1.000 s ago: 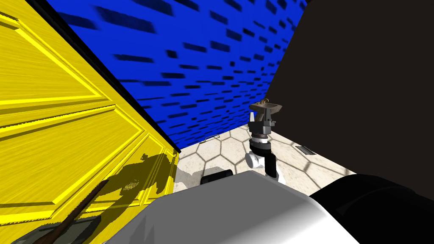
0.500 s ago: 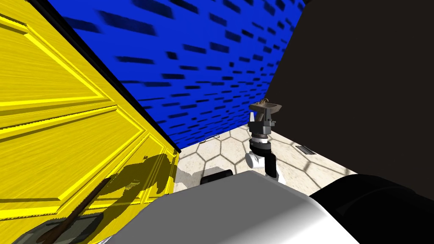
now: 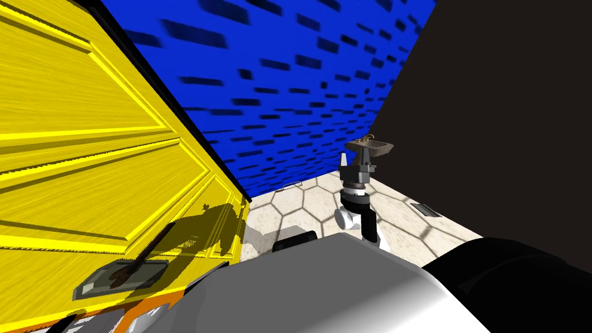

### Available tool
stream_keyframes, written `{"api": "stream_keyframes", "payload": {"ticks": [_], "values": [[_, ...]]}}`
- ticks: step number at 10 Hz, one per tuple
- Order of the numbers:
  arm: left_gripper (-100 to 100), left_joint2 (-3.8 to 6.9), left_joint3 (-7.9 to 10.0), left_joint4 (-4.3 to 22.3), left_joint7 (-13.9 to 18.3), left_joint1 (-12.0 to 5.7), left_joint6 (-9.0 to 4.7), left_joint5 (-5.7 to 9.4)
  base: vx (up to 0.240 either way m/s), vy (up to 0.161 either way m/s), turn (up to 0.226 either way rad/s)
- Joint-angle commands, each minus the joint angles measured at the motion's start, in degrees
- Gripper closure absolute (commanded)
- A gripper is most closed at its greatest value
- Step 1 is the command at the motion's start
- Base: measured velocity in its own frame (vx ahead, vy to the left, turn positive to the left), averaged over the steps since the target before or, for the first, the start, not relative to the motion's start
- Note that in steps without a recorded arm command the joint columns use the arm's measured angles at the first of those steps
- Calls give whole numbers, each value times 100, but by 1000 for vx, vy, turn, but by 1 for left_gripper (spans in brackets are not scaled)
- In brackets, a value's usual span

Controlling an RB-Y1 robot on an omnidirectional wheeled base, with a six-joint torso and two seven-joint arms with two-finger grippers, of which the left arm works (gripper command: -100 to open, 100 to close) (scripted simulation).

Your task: Push the door open

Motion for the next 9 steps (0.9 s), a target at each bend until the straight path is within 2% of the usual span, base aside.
{"api": "stream_keyframes", "payload": {"ticks": [1,9], "values": [[100,35,49,-97,-46,82,-61,28,-46,45,92],[100,144,-66,50,-236,-10,-210,59,-29,25,75]]}}
